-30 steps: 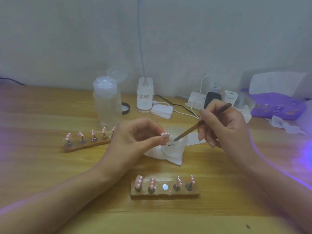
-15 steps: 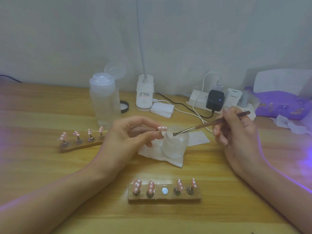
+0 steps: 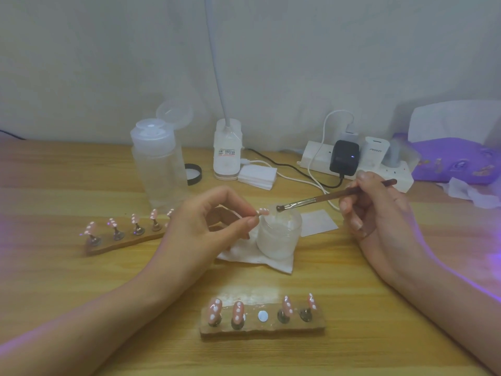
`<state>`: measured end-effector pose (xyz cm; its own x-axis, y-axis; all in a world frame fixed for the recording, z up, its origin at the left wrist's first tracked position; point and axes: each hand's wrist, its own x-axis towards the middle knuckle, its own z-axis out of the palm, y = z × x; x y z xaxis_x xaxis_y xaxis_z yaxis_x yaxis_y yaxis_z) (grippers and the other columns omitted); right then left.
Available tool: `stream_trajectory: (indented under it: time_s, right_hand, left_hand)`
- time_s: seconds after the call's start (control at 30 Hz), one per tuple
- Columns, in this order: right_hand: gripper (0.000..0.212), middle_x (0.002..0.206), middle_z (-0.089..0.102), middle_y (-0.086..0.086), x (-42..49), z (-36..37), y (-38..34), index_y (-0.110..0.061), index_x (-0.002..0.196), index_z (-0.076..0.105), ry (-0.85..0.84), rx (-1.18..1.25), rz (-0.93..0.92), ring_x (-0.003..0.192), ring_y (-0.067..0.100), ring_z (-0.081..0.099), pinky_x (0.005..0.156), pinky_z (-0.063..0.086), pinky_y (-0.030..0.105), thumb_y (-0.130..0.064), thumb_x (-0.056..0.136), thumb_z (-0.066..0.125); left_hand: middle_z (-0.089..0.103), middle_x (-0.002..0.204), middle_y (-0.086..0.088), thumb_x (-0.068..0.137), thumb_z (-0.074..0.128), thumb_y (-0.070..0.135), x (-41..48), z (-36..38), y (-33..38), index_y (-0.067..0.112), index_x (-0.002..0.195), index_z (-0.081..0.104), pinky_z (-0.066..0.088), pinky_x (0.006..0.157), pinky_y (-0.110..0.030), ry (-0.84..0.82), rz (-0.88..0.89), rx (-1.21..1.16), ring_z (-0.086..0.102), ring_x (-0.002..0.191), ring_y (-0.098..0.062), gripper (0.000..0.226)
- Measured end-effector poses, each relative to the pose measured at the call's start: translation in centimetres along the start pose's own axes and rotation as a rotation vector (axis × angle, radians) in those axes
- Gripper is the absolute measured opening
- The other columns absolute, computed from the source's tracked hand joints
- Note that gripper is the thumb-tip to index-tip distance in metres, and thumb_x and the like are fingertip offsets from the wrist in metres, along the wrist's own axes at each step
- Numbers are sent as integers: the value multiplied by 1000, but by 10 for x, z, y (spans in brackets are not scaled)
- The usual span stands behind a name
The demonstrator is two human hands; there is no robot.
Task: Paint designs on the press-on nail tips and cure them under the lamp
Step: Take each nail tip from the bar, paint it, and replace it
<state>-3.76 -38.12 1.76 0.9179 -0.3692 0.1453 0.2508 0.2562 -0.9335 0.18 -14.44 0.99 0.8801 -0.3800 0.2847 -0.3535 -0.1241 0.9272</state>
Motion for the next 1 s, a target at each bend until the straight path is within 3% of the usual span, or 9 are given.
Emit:
stream_trajectory:
  time_s: [0.13,0.27,0.53,0.7,0.83,1.0]
  right_hand:
    - [26,57,62,3,0,1,0,-25,64,66,-57,-27,-14,40,10,42,41,37,15,-37,86,59]
    - [24,60,66,4,0,2,0,-27,66,66,-107,-55,-23,39,10,42,42,37,16,-40,85,59]
    - [22,59,65,5,-1,1,0,-26,66,63,-74,-82,-32,39,9,43,38,32,16,-39,84,59]
    - [22,62,67,7,-3,3,-1,-25,71,62,-125,-109,-48,40,11,44,39,32,17,-41,85,59]
    - [23,59,64,5,-2,2,-1,-26,66,63,-53,-92,-30,39,9,40,38,30,16,-40,84,59]
    - [22,61,66,7,-3,4,-1,-27,67,63,-102,-117,-33,39,11,41,40,27,18,-41,85,58]
  left_hand:
    - [73,82,-4,84,75,11,-1,0,1,13,78,69,53,61,-20,-28,5,-7,70,72,-12,9]
    - [71,80,-3,84,75,10,-1,1,1,14,77,69,56,63,-33,-31,42,5,69,71,-16,10]
    - [67,70,0,86,73,13,-1,0,-1,23,76,66,50,57,-26,-46,76,41,64,62,-12,16]
    - [67,82,6,87,73,12,-1,0,-1,24,76,65,54,62,-35,-38,111,99,65,70,-12,18]
    - [64,94,9,89,72,23,-1,1,-3,30,82,65,57,67,-39,-24,157,175,64,84,-13,12]
    - [66,91,11,90,71,15,-1,0,-3,30,85,66,57,67,-45,-41,163,170,66,74,-13,17]
